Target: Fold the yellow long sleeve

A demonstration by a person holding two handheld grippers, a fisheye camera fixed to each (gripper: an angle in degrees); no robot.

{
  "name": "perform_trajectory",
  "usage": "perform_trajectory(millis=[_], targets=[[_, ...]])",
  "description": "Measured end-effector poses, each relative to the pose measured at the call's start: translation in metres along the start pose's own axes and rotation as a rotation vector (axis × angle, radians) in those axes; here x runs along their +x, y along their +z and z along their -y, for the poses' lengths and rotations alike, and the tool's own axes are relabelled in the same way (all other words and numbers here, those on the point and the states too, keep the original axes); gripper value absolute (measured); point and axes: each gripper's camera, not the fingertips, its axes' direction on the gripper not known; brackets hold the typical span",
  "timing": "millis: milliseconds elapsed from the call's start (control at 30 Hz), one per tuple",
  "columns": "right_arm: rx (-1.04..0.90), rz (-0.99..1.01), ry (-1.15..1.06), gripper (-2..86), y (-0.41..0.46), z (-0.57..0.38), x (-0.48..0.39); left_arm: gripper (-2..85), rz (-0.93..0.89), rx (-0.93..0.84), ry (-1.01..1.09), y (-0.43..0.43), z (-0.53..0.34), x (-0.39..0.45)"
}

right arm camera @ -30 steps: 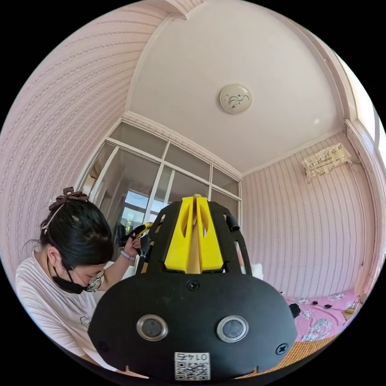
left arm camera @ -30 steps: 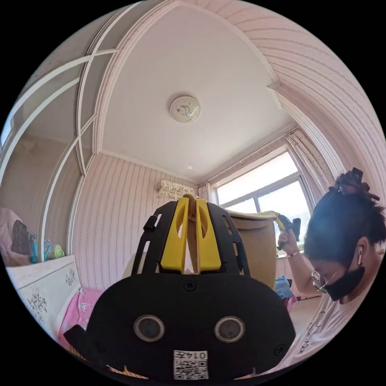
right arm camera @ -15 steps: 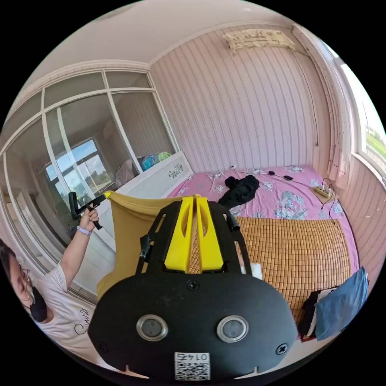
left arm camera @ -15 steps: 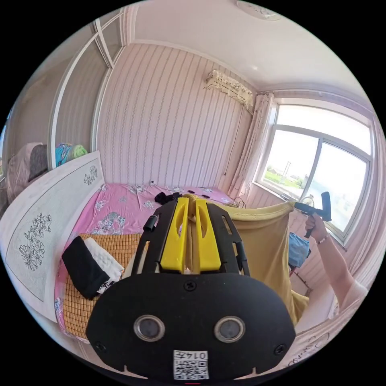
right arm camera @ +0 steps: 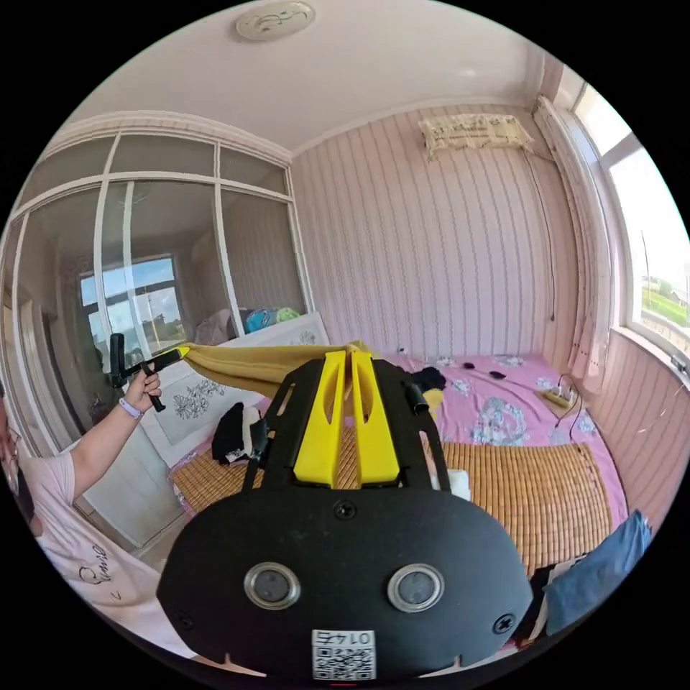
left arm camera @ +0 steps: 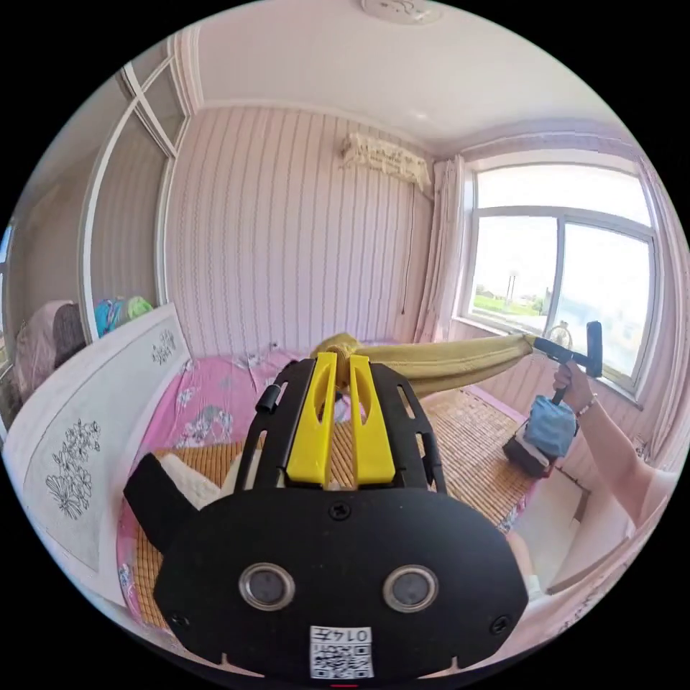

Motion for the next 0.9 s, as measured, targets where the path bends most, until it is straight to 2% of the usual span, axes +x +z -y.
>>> perform_trajectory(millis=[67,200,267,367,467,667,800,900], targets=[[-0.134,0.002,0.065,0.5,0.043,-0.054,0.027,2.9,-0.025,-0.203,-0.047,0.064,-0.087,-0.026],[-0.443,-0.011,0.173,0.6,0.135,-0.187,0.069,3.3,-0.052,-0.479,-0.168,0.146,-0.229,-0.060],[-0.578,-0.003,0.249,0.6,0.165,-0.239,0.081,3.4,-0.048,-0.668,-0.335,0.183,-0.321,-0.084],[-0.724,0.035,0.362,0.6,0.191,-0.297,0.095,3.3,-0.072,-0.807,-0.500,0.203,-0.400,-0.108],[-0.846,0.012,0.374,0.6,0.200,-0.321,0.104,3.5,-0.085,-0.883,-0.491,0.210,-0.430,-0.119],[-0.832,0.081,0.474,0.5,0.192,-0.329,0.130,3.8,-0.163,-0.895,-0.406,0.212,-0.446,-0.136],[-0.879,0.101,0.480,0.5,0.197,-0.333,0.135,4.4,-0.135,-0.933,-0.349,0.219,-0.459,-0.146],[-0.903,0.029,0.475,0.5,0.197,-0.333,0.135,5.0,-0.087,-0.950,-0.330,0.224,-0.471,-0.157]])
